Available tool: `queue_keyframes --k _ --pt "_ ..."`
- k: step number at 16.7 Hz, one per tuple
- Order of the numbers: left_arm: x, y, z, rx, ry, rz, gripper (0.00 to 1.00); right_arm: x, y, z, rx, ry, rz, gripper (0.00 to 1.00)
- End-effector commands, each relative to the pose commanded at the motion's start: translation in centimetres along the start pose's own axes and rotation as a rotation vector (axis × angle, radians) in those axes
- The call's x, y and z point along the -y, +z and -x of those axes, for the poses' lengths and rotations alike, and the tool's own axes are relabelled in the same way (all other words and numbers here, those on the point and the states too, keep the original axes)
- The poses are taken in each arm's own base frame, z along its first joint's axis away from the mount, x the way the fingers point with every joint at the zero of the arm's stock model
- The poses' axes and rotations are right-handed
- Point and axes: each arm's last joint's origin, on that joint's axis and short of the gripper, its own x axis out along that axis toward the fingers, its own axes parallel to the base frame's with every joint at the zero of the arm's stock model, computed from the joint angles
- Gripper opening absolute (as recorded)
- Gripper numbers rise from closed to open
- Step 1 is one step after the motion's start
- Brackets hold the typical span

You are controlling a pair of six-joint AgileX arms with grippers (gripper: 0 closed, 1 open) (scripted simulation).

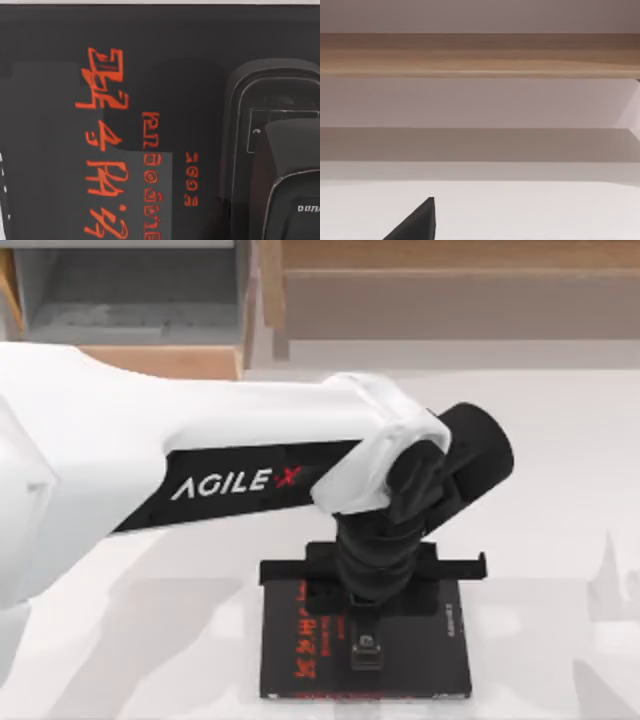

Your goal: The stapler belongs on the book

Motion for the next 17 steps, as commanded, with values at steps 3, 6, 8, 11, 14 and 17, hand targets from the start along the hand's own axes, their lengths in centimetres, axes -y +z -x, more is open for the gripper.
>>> queue_keyframes --k 3,6,8,11,14,17 --pt "0.00 0.00 0.00 0.000 0.000 0.000 0.38 0.00 0.00 0.00 0.000 0.000 0.000 1.00" --pt "0.00 0.00 0.00 0.000 0.000 0.000 0.60 0.00 0.00 0.00 0.000 0.000 0.000 1.00" --pt "0.00 0.00 0.00 0.000 0.000 0.000 0.75 0.00 0.00 0.00 0.000 0.000 0.000 1.00" --pt "0.00 0.00 0.00 0.000 0.000 0.000 0.98 0.00 0.00 0.00 0.000 0.000 0.000 1.00" --pt "0.00 0.00 0.00 0.000 0.000 0.000 1.00 0.00 0.00 0.00 0.000 0.000 0.000 1.00" --pt "0.00 0.00 0.00 0.000 0.000 0.000 1.00 0.00 0.00 0.00 0.000 0.000 0.000 1.00"
